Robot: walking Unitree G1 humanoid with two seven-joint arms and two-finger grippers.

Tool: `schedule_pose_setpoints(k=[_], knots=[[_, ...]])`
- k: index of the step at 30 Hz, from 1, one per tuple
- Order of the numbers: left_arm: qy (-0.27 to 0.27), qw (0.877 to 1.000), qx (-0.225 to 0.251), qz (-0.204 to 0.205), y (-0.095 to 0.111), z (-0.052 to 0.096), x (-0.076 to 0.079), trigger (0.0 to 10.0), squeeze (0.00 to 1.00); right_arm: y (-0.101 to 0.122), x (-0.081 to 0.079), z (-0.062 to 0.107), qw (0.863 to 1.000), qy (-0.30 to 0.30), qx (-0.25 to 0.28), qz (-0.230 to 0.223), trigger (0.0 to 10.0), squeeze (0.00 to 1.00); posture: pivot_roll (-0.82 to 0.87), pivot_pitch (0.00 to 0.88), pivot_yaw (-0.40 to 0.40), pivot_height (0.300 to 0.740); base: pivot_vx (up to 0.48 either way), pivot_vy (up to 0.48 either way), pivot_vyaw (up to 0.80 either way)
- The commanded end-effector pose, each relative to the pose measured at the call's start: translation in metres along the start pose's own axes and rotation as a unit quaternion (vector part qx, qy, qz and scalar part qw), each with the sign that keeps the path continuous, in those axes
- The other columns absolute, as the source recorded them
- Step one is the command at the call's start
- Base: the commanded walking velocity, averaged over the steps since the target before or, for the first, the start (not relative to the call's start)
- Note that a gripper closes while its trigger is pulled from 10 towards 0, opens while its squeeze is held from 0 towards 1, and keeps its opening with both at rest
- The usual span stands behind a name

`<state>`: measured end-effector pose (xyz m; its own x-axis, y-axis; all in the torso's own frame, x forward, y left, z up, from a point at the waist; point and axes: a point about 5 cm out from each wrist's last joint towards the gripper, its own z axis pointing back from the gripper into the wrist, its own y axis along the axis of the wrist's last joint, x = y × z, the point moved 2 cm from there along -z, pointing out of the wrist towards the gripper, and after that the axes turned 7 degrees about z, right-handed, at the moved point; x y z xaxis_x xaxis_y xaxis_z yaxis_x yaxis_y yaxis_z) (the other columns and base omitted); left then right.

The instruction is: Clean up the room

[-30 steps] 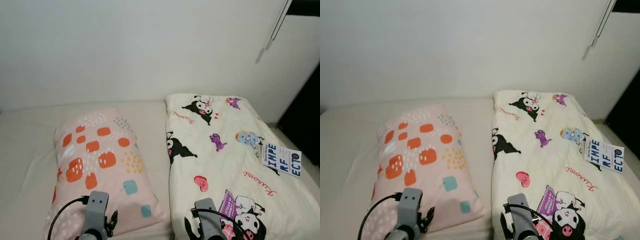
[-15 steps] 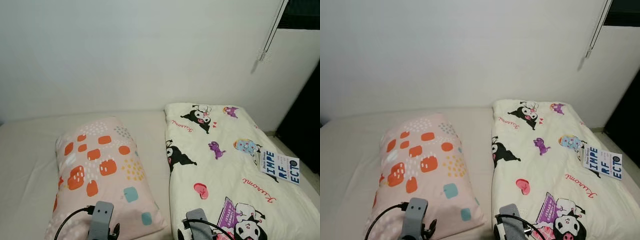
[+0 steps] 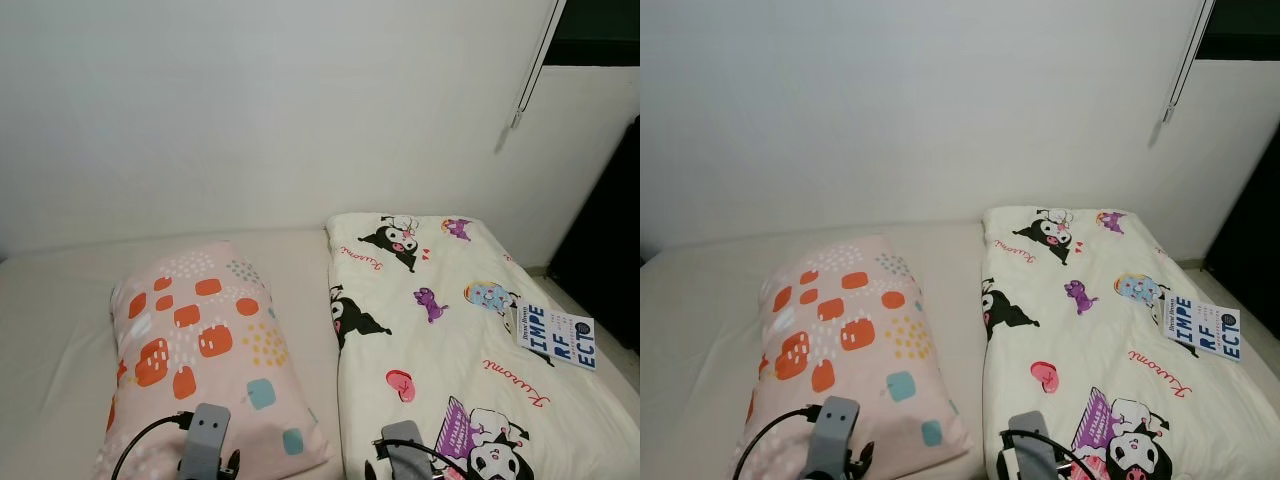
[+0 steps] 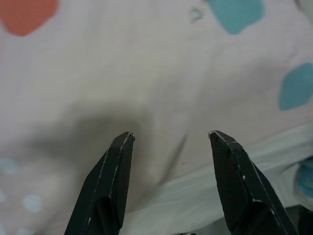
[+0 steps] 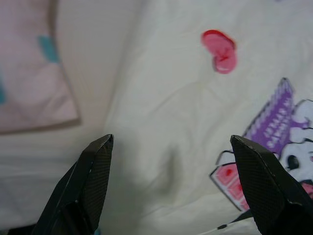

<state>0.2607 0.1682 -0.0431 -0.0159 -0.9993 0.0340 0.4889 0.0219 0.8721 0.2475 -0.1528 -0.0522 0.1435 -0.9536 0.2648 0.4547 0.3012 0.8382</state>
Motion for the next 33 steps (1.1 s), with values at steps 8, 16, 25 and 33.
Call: schedule_pose_setpoints(k=[8, 16, 25, 33], knots=[[0.018, 1.000, -0.019, -0.004, -0.011, 0.003, -0.012, 10.0, 0.00, -0.011, 0.005, 0.003, 0.999, -0.014, -0.022, -0.041, 10.0, 0.00, 0.03, 0.076, -0.016, 0.740, 0.000, 0.000, 0.00], [-0.017, 1.000, -0.013, -0.006, -0.009, 0.003, -0.003, 10.0, 0.00, -0.007, -0.003, 0.001, 0.997, 0.024, -0.011, -0.071, 10.0, 0.00, 0.03, 0.081, -0.008, 0.740, 0.000, 0.000, 0.00], [-0.040, 0.999, -0.018, -0.031, -0.010, 0.002, 0.006, 10.0, 0.00, -0.002, -0.010, 0.000, 0.999, 0.048, -0.004, -0.012, 10.0, 0.00, 0.02, 0.094, -0.006, 0.740, 0.000, 0.000, 0.00], [-0.026, 0.999, -0.021, -0.026, -0.017, 0.008, -0.004, 10.0, 0.00, -0.004, -0.010, 0.002, 0.999, 0.041, 0.001, -0.022, 10.0, 0.00, 0.02, 0.097, 0.000, 0.740, 0.000, 0.000, 0.00]])
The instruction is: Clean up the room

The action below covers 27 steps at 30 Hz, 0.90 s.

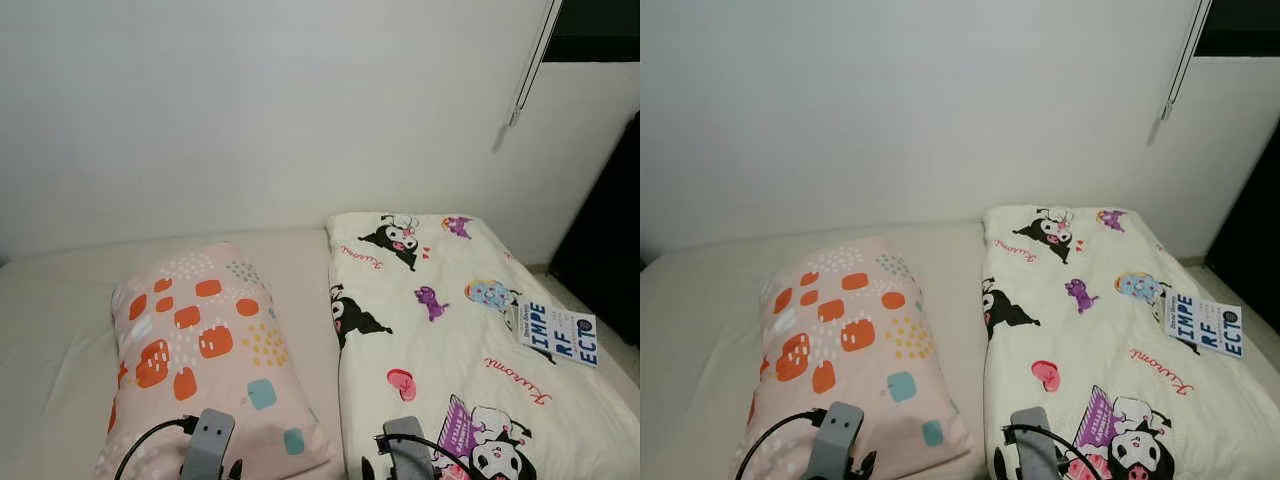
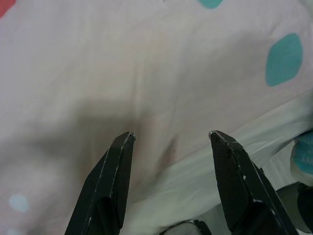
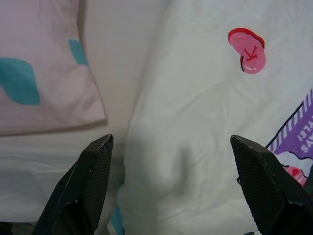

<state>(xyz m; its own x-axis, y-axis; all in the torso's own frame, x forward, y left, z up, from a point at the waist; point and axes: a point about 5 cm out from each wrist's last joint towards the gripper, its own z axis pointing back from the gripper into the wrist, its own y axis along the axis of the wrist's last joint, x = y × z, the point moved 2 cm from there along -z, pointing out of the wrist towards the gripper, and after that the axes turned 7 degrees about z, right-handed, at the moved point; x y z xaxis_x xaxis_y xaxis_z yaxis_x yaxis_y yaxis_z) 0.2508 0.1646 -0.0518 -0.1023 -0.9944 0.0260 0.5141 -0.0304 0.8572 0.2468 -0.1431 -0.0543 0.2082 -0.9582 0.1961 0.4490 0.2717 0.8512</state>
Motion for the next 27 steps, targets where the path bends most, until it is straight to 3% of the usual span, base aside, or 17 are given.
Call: schedule_pose_setpoints(k=[1, 7, 27], knots=[[0.010, 1.000, -0.005, 0.000, -0.0051, 0.0037, -0.0073, 10.0, 0.00, -0.0062, -0.0004, 0.0033, 1.000, -0.003, -0.007, -0.008, 10.0, 0.00, 0.02, 0.098, 0.001, 0.740, 0.000, 0.000, 0.00], [0.000, 1.000, -0.005, -0.014, -0.0070, 0.0043, -0.0030, 10.0, 0.00, -0.0104, -0.0004, 0.0048, 1.000, 0.000, -0.015, 0.000, 10.0, 0.00, 0.02, 0.089, -0.007, 0.740, 0.000, 0.000, 0.00], [0.006, 1.000, 0.006, -0.003, -0.0136, 0.0107, -0.0032, 10.0, 0.00, -0.0139, 0.0013, 0.0075, 1.000, -0.004, -0.014, 0.018, 10.0, 0.00, 0.05, 0.045, -0.028, 0.740, 0.000, 0.000, 0.00]])
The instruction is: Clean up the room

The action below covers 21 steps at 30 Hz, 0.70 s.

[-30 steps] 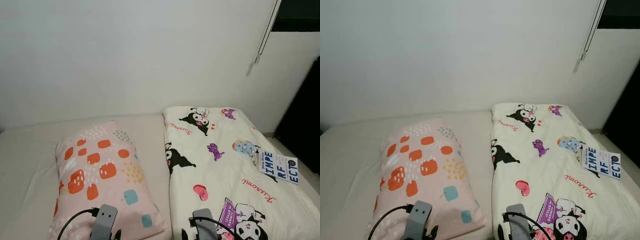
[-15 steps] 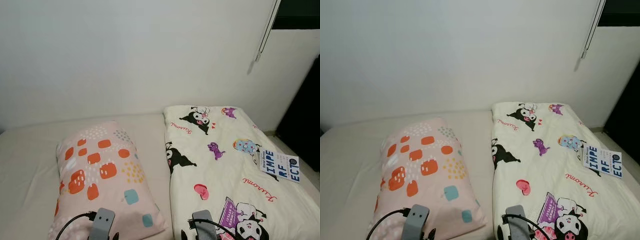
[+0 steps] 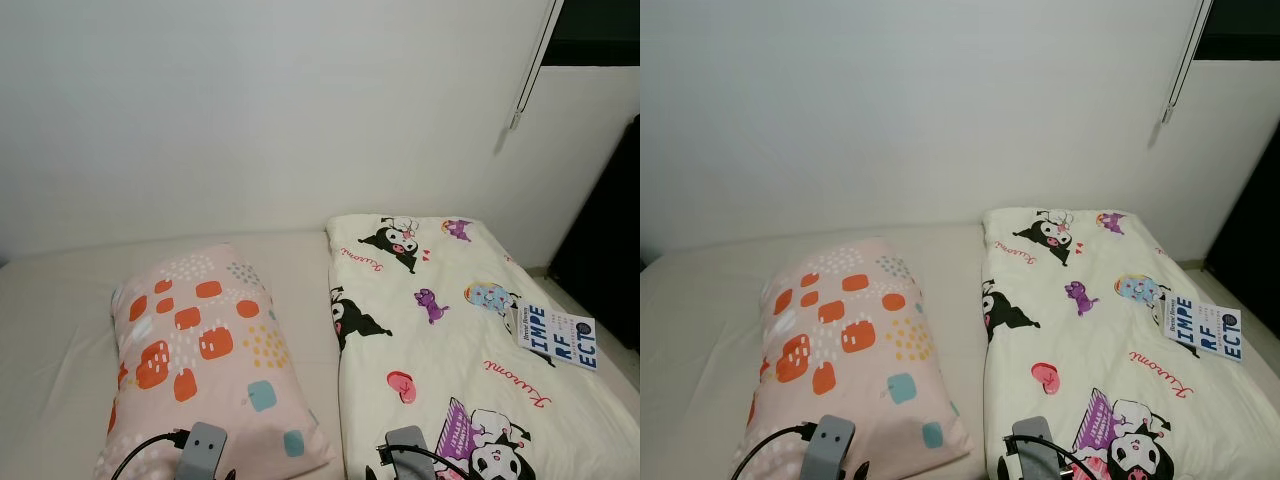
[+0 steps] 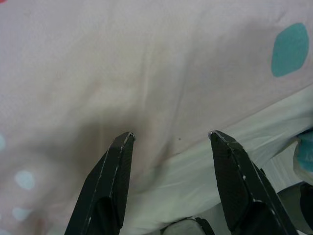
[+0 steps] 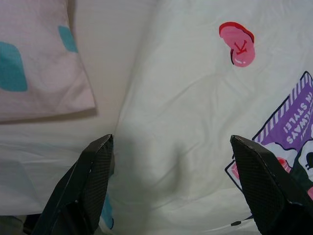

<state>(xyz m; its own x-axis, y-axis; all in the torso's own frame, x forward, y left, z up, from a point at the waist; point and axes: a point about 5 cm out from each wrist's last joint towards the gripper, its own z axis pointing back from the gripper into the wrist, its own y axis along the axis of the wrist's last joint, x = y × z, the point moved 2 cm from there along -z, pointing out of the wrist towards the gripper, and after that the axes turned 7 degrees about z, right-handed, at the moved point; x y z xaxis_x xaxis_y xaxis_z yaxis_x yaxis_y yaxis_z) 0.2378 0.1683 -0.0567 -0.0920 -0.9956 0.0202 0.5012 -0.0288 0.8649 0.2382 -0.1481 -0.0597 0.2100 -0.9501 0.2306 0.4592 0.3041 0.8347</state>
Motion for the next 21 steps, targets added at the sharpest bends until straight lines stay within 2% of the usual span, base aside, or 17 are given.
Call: schedule_pose_setpoints(k=[1, 11, 21], knots=[[-0.003, 1.000, 0.002, -0.001, -0.0021, 0.0021, 0.0003, 10.0, 0.00, -0.0039, -0.0001, 0.0019, 1.000, 0.003, -0.003, 0.004, 10.0, 0.00, 0.04, 0.037, -0.027, 0.740, 0.000, 0.000, 0.00], [-0.006, 1.000, 0.002, -0.009, -0.0018, 0.0022, -0.0003, 10.0, 0.00, -0.0037, 0.0045, 0.0041, 1.000, -0.027, 0.008, 0.003, 10.0, 0.00, 0.04, 0.012, -0.027, 0.740, 0.000, 0.000, 0.00], [0.000, 1.000, 0.007, -0.007, -0.0028, 0.0033, 0.0009, 10.0, 0.00, -0.0080, 0.0018, 0.0065, 1.000, -0.009, 0.004, -0.013, 10.0, 0.00, 0.04, 0.000, -0.034, 0.740, 0.000, 0.000, 0.00]])
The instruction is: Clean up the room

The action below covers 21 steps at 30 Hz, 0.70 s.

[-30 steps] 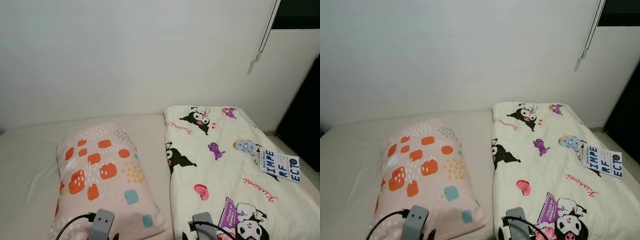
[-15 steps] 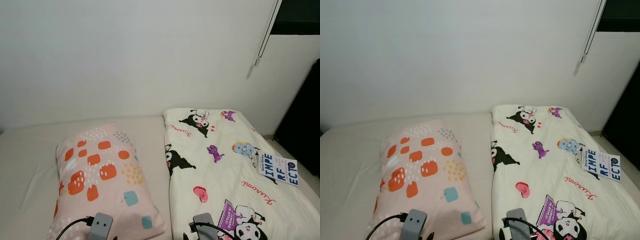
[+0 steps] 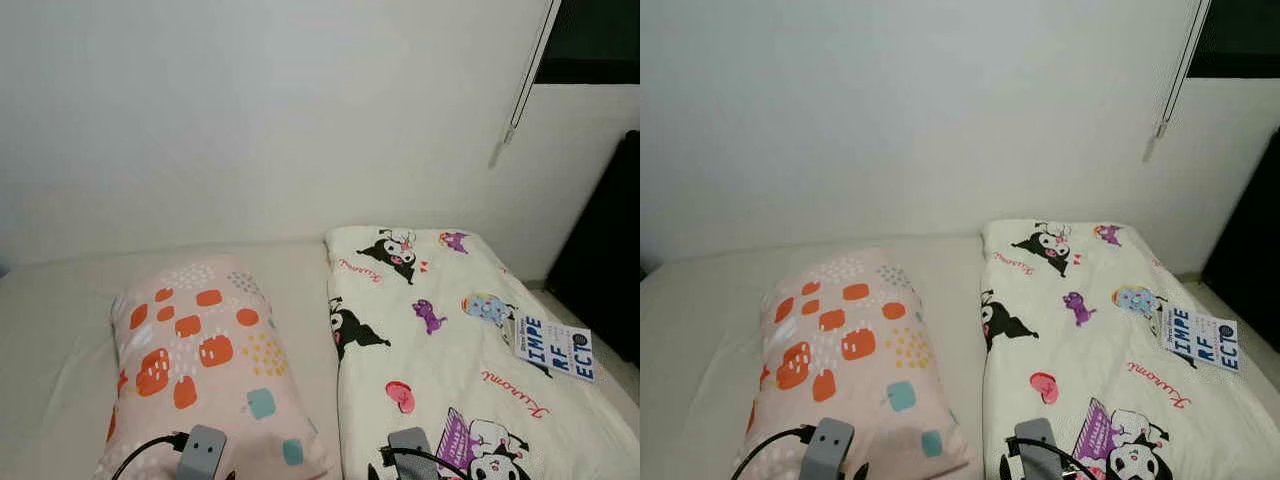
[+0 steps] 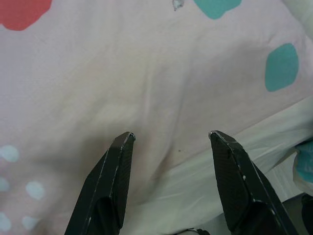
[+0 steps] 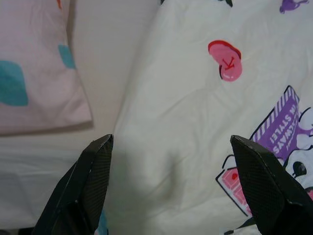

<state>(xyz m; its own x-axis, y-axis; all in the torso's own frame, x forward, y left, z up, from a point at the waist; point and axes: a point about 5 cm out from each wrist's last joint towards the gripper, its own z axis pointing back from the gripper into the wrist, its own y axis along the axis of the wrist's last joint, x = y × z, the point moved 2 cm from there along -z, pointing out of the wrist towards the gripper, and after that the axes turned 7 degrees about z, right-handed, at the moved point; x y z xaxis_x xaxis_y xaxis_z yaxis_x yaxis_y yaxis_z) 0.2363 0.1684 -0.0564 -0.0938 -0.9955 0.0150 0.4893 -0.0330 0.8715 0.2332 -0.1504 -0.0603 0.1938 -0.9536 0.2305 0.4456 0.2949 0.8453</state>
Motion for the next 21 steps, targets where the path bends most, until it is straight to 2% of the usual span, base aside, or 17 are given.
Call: schedule_pose_setpoints(k=[1, 5, 12, 21], knots=[[-0.001, 1.000, 0.000, -0.004, -0.002, 0.002, 0.001, 10.0, 0.00, -0.004, 0.001, 0.002, 1.000, -0.002, -0.005, -0.009, 10.0, 0.00, 0.04, 0.000, -0.034, 0.740, 0.000, 0.000, 0.00], [-0.002, 1.000, 0.001, -0.005, -0.002, 0.002, 0.001, 10.0, 0.00, -0.005, 0.002, 0.003, 1.000, -0.003, -0.002, -0.010, 10.0, 0.00, 0.04, 0.000, -0.031, 0.740, 0.000, 0.000, 0.00], [-0.005, 1.000, 0.015, -0.010, 0.012, -0.006, -0.002, 10.0, 0.00, 0.003, 0.000, -0.002, 1.000, 0.007, 0.005, -0.020, 10.0, 0.00, 0.03, 0.030, -0.020, 0.740, 0.000, 0.000, 0.00], [0.003, 1.000, 0.010, 0.004, 0.011, -0.006, -0.002, 10.0, 0.00, -0.004, 0.003, 0.000, 1.000, -0.002, -0.015, -0.023, 10.0, 0.00, 0.03, 0.051, -0.018, 0.740, 0.000, 0.000, 0.00]])
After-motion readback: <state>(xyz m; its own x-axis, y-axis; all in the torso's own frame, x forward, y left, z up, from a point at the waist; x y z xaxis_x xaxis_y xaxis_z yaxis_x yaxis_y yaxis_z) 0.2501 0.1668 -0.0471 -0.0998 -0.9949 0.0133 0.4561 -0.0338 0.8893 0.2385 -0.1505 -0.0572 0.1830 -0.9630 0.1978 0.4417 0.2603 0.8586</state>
